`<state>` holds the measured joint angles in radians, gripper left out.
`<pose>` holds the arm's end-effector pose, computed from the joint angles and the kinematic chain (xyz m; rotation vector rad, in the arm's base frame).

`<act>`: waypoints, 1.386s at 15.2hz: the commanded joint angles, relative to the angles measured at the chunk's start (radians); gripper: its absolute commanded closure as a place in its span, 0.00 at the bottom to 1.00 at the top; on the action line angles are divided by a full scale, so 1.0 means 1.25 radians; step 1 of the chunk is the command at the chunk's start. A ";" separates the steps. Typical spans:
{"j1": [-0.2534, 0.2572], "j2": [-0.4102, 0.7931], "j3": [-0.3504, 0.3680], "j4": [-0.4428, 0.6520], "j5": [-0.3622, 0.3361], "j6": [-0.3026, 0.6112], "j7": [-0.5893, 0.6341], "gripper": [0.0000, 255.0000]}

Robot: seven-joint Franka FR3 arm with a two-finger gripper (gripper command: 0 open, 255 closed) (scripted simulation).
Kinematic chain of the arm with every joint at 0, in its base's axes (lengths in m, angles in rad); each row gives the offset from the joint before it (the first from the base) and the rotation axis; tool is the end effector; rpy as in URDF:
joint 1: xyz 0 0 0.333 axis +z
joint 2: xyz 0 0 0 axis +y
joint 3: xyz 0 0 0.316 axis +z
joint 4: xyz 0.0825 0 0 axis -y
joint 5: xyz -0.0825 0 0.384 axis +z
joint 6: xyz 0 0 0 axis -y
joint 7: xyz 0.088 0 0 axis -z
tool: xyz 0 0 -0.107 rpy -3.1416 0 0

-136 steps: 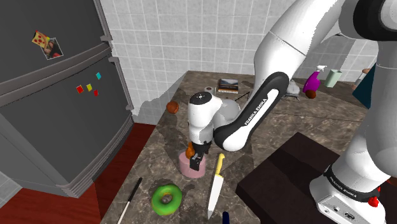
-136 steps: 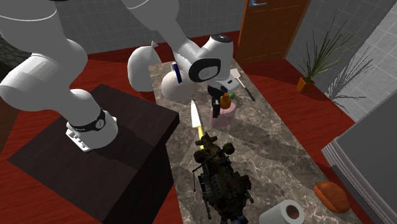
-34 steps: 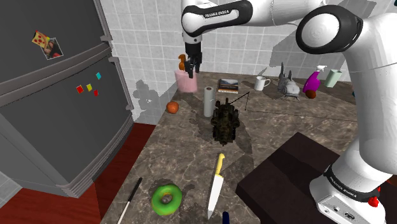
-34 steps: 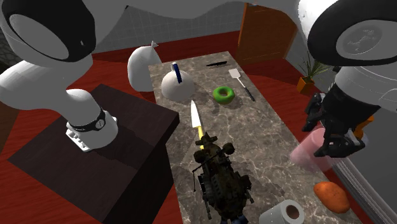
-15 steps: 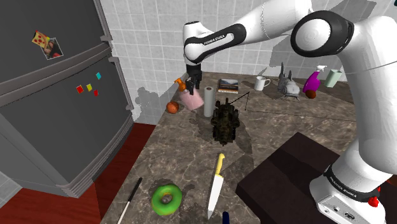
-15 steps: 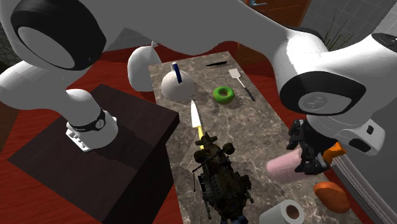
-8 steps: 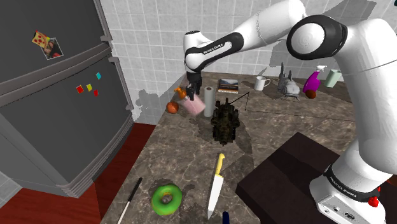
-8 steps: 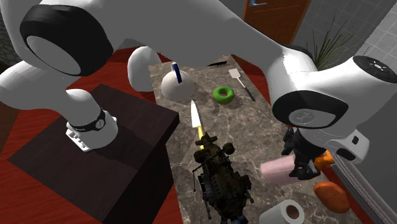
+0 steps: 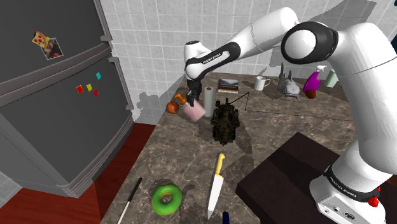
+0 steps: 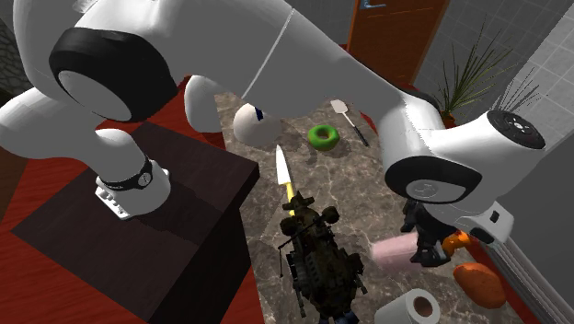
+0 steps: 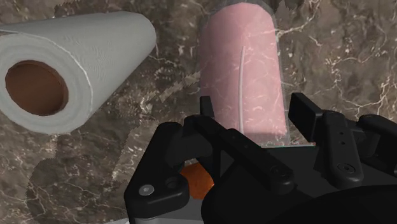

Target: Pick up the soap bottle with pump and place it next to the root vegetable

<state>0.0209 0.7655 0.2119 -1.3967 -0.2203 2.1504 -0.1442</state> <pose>0.7199 0.1290 0.2586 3.0289 0.6762 0.0138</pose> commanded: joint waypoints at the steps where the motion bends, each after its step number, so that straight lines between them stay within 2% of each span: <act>1: 0.001 0.010 -0.002 -0.002 -0.002 0.013 0.002 1.00; 11: 0.008 0.076 -0.012 0.000 -0.015 0.076 0.011 1.00; 19: 0.008 0.076 -0.012 0.000 -0.015 0.076 0.011 1.00; 20: 0.010 0.067 -0.011 -0.011 -0.015 0.078 0.016 0.00; 21: 0.011 0.065 -0.011 -0.009 -0.015 0.074 0.016 0.00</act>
<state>0.0336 0.8467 0.1987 -1.4043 -0.2387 2.2456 -0.1249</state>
